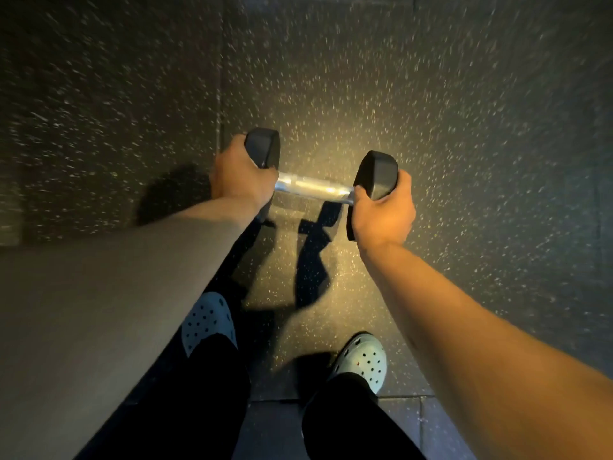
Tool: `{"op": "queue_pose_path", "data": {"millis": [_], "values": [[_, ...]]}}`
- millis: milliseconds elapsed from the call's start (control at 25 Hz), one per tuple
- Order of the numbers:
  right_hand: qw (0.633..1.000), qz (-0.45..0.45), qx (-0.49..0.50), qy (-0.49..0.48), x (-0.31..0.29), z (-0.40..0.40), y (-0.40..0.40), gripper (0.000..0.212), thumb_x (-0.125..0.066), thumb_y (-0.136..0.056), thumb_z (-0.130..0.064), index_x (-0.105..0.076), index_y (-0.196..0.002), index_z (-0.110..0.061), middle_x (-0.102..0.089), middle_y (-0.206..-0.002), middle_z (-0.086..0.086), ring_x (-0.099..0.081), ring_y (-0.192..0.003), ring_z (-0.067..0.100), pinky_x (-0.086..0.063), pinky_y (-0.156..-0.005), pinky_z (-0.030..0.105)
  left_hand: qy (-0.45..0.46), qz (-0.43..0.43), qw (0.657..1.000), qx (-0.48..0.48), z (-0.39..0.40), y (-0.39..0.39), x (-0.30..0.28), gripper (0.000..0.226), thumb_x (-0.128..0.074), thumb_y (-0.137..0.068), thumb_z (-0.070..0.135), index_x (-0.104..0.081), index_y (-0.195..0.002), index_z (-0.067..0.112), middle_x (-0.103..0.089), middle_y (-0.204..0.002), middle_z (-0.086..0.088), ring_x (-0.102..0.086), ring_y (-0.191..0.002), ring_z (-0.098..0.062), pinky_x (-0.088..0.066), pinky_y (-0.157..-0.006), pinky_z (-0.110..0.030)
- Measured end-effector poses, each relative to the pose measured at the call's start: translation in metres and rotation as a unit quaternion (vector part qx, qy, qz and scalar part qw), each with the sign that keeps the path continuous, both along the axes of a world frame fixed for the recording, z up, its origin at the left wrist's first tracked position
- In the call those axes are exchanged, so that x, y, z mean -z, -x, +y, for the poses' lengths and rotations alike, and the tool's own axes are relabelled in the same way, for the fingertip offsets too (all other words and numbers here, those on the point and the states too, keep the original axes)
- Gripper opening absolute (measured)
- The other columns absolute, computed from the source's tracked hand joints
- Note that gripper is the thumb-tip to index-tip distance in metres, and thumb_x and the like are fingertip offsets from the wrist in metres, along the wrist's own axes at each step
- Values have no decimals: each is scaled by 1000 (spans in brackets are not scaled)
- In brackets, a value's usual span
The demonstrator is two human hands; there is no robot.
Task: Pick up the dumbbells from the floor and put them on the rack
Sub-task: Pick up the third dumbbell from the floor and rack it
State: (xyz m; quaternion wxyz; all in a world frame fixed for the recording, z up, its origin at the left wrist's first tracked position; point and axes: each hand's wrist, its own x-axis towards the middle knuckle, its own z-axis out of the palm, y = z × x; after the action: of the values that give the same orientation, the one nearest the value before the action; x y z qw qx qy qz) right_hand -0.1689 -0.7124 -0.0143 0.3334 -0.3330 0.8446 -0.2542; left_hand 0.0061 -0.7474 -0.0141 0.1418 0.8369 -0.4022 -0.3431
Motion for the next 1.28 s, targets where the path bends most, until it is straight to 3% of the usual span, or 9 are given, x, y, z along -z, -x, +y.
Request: {"op": "queue_pose_path", "data": {"millis": [80, 240, 400, 520, 680, 920, 1120, 1280], "values": [[999, -1, -19, 35, -59, 2, -9, 50, -74, -89, -22, -54, -135, -20, -55, -92, -11, -52, -85, 10, -42, -76, 20, 26, 20, 999, -28, 8, -11, -61, 39, -78, -86, 20, -60, -121, 18, -60, -104, 4, -60, -99, -16, -47, -76, -25], [993, -14, -53, 105, -206, 8, -37, 55, -76, -88, -20, -54, -139, -17, -58, -99, -10, -52, -88, 5, -30, -69, -3, 80, 21, 994, -66, 31, -36, -212, 46, -76, -88, 24, -58, -129, 17, -62, -104, 2, -60, -95, -15, -40, -74, -22], [981, -48, -100, 160, -370, 27, -73, 60, -78, -86, -21, -53, -141, -18, -69, -119, -1, -63, -104, 12, -39, -85, 11, 125, 2, 982, -138, 70, -70, -383, 46, -76, -86, 30, -59, -128, 23, -71, -110, -10, -66, -103, -33, -51, -83, -37], [963, -89, -146, 211, -482, 28, -108, 63, -79, -86, -21, -52, -143, -19, -68, -128, 2, -63, -117, 20, -39, -91, 14, 185, -10, 963, -197, 97, -100, -499, 43, -75, -86, 31, -59, -125, 23, -70, -108, -9, -66, -103, -33, -52, -88, -42], [928, -105, -224, 278, -595, 38, -159, 61, -79, -84, -22, -55, -140, -23, -72, -120, 1, -66, -109, 24, -45, -89, 27, 263, -51, 918, -293, 140, -136, -611, 37, -75, -86, 35, -60, -118, 22, -71, -103, -6, -66, -101, -33, -53, -89, -45], [856, -178, -377, 306, -695, 93, -271, 60, -76, -86, -20, -53, -141, -29, -63, -107, -14, -56, -96, 7, -42, -83, 23, 328, -98, 833, -435, 243, -216, -700, 36, -74, -85, 36, -59, -116, 24, -72, -105, -8, -66, -103, -36, -53, -82, -41], [772, -255, -493, 310, -738, 200, -404, 62, -77, -86, -22, -52, -142, -31, -68, -111, -6, -64, -105, 18, -49, -88, 31, 359, -151, 749, -537, 381, -311, -748, 43, -72, -88, 34, -57, -128, 27, -72, -111, -8, -65, -109, -36, -47, -79, -36], [705, -308, -561, 305, -757, 308, -505, 60, -78, -86, -22, -54, -141, -28, -69, -117, -4, -63, -107, 17, -46, -87, 27, 378, -197, 681, -596, 504, -373, -771, 47, -72, -90, 27, -55, -133, 20, -69, -102, -5, -64, -104, -33, -40, -75, -29]]}}
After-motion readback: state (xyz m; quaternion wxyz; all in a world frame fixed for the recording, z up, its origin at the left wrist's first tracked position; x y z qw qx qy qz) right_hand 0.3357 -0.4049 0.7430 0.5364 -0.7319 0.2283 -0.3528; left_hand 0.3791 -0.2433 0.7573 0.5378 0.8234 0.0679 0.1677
